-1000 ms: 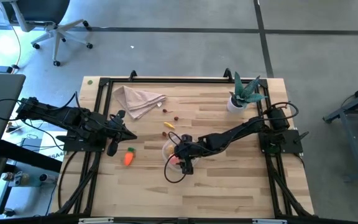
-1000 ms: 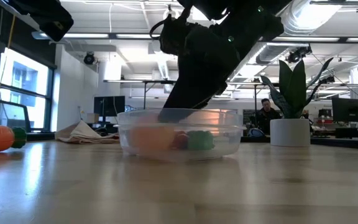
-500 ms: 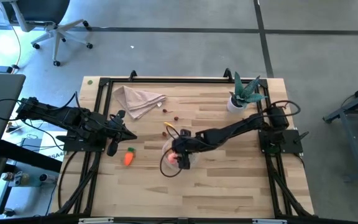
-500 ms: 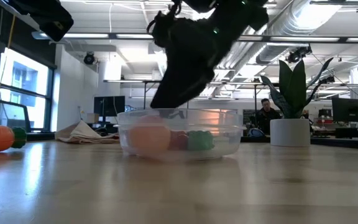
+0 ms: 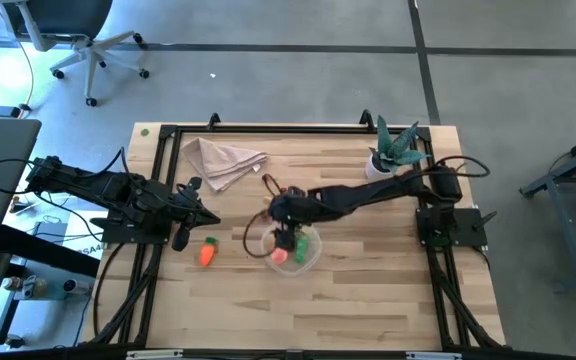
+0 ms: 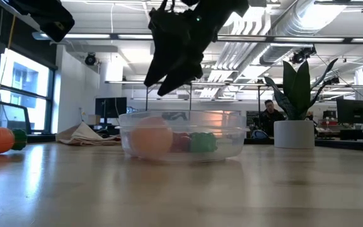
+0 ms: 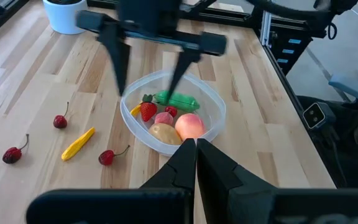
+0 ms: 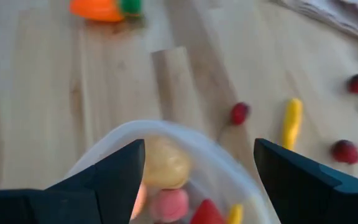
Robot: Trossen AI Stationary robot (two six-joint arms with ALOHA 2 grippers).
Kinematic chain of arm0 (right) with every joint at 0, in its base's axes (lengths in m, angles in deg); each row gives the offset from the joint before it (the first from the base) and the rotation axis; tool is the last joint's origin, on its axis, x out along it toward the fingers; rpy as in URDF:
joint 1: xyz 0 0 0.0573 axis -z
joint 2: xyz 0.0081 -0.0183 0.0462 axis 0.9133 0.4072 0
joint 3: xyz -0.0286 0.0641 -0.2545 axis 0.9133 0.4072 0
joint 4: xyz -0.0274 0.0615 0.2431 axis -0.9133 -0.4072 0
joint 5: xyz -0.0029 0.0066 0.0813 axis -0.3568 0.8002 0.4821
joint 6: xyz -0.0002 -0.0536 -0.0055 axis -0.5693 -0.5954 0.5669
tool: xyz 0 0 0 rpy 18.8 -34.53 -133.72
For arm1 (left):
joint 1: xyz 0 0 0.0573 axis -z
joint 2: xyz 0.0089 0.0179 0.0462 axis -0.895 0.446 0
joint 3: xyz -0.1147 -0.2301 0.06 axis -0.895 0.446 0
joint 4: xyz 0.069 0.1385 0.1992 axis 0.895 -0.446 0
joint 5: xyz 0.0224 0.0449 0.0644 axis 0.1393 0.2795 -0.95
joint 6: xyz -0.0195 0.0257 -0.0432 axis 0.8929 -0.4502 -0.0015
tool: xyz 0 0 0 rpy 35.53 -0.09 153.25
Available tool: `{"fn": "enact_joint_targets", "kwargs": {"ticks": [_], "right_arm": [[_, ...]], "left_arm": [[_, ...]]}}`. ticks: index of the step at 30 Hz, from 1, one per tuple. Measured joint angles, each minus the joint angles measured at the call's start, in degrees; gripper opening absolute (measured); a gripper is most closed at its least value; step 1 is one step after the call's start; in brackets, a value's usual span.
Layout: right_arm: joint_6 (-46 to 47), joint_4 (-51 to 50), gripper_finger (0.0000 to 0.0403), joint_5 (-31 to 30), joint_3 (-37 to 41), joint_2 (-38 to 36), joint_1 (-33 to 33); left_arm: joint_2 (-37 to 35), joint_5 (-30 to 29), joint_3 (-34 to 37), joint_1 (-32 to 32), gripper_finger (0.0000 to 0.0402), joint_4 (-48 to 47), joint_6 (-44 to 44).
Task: Pick and placing Produce into tupperware
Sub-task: Put the red cherry into the transparent bin
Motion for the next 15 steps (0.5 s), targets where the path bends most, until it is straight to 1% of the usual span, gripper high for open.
{"fn": "enact_joint_targets", "kwargs": {"ticks": [4, 9, 11, 15], "right_arm": [[-0.3, -1.2, 0.0293, -0.5, -0.7, 0.0, 2.4], [1.0, -1.8, 0.0293, -3.1, -0.7, 0.0, 5.6], [2.4, -1.8, 0.0293, -2.9, -0.7, 0.0, 6.9], [2.0, -1.2, 0.0293, -1.2, -0.7, 0.0, 8.8]], "left_arm": [[0.0, 0.0, 0.0, 0.0, 0.0005, 0.0, 0.0], [0.0, 0.0, 0.0, 0.0, 0.0005, 0.0, 0.0], [0.0, 0.0, 0.0, 0.0, 0.0005, 0.0, 0.0], [0.0, 0.0, 0.0, 0.0, 0.0005, 0.0, 0.0]]}}
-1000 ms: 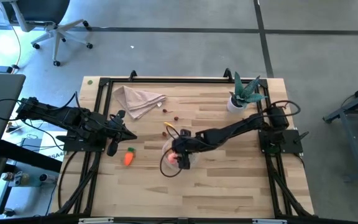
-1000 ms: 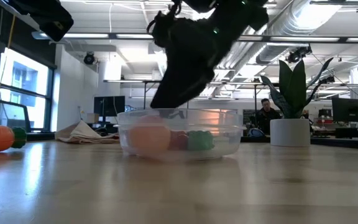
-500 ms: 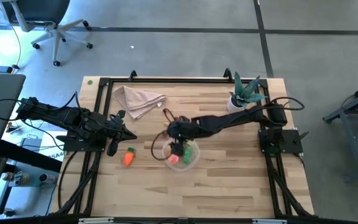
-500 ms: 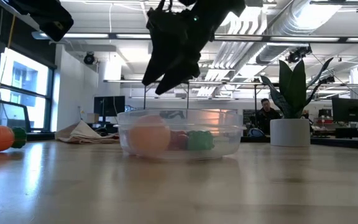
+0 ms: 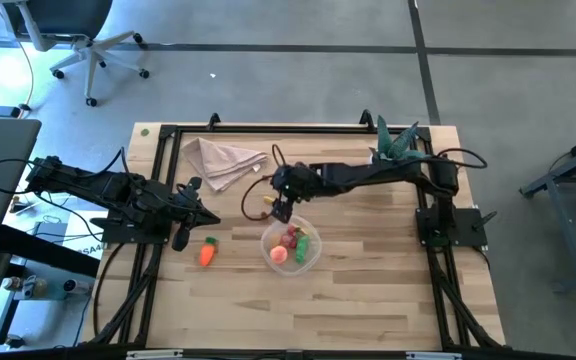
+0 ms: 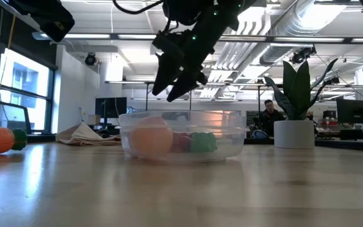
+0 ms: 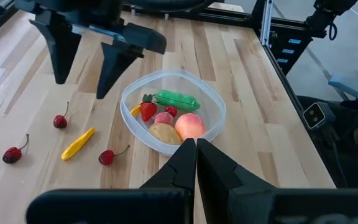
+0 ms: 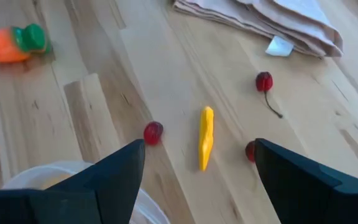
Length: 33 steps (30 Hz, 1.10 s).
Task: Pick and placing Produce into tupperware
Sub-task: Put the red cherry into the transparent bin
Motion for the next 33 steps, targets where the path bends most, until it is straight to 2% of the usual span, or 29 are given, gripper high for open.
{"fn": "enact_joint_targets", "kwargs": {"ticks": [10, 16, 22, 26, 33], "right_arm": [[-2.6, 1.6, 0.0293, -1.7, 0.0, 0.0, 2.7], [-2.7, -0.1, 0.0293, 3.5, 0.0, 0.0, 4.8], [-13.4, -5.9, 0.0293, 10.4, 0.1, 0.8, 8.0], [-20.8, -6.2, 0.0293, 10.7, 1.5, 1.6, 9.1], [-27.5, -5.7, 0.0293, 12.0, 1.6, 5.2, 10.3]], "left_arm": [[0.0, 0.0, 0.0, 0.0, 0.0005, 0.0, 0.0], [0.0, 0.0, 0.0, 0.0, 0.0005, 0.0, 0.0], [0.0, 0.0, 0.0, 0.0, 0.0005, 0.0, 0.0], [0.0, 0.0, 0.0, 0.0, 0.0005, 0.0, 0.0], [0.0, 0.0, 0.0, 0.0, 0.0005, 0.1, 0.0]]}}
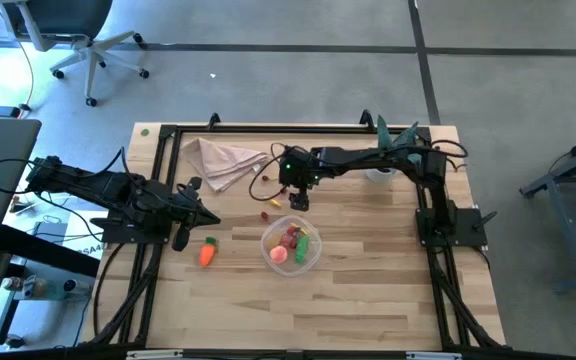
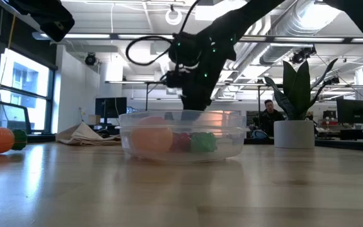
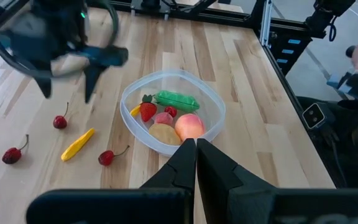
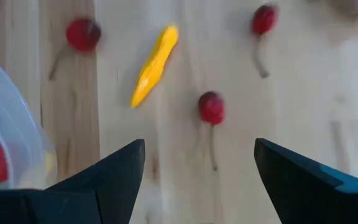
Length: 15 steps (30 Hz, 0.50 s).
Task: Pick and placing Produce into tupperware
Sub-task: Put the red cherry into the transparent bin
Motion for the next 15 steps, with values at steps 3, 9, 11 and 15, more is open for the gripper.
{"fn": "enact_joint_targets", "kwargs": {"ticks": [3, 9, 11, 15], "right_arm": [[-0.7, -0.2, 0.0293, -0.7, 0.0, 1.5, 0.4], [-0.7, 1.8, 0.0293, -2.6, 0.0, 1.8, 1.3], [-1.1, 2.4, 0.0293, -2.7, 0.0, 1.8, 1.3], [-1.6, 2.3, 0.0293, -2.2, 0.0, 1.8, 1.5]], "left_arm": [[0.0, 0.0, 0.0, 0.0, 0.0005, 0.0, 0.0], [0.0, 0.0, 0.0, 0.0, 0.0005, 0.0, 0.0], [0.0, 0.0, 0.0, 0.0, 0.0005, 0.0, 0.0], [0.0, 0.0, 0.0, 0.0, 0.0005, 0.0, 0.0]]}}
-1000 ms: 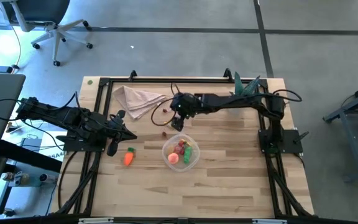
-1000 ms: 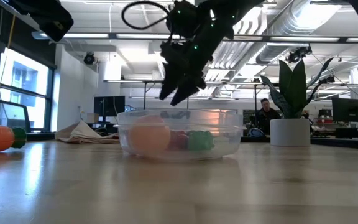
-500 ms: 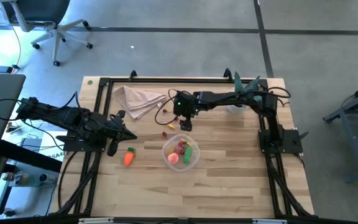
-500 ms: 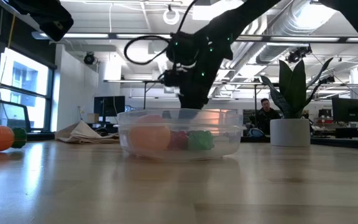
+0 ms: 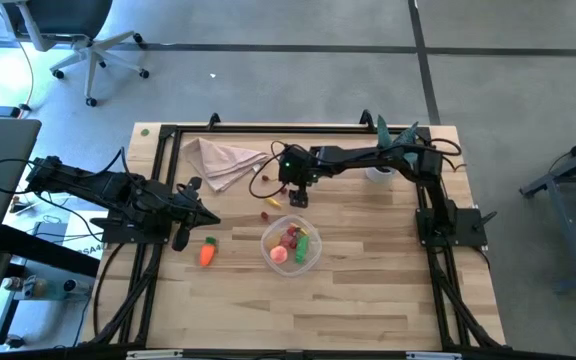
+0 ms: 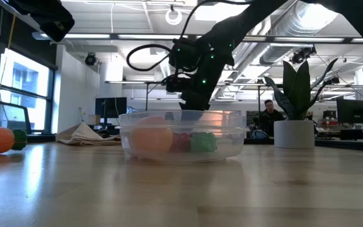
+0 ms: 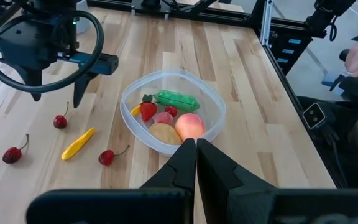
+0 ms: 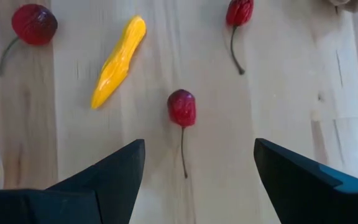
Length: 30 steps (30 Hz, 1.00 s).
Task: Pick and placing Produce into tupperware
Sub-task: Put the red cherry into the transparent bin
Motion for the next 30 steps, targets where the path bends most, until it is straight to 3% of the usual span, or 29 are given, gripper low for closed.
{"fn": "enact_joint_targets", "kwargs": {"ticks": [30], "right_arm": [[-2.3, 6.4, 0.0293, 4.6, 0.0, 3.2, -0.4]], "left_arm": [[0.0, 0.0, 0.0, 0.0, 0.0005, 0.0, 0.0]]}}
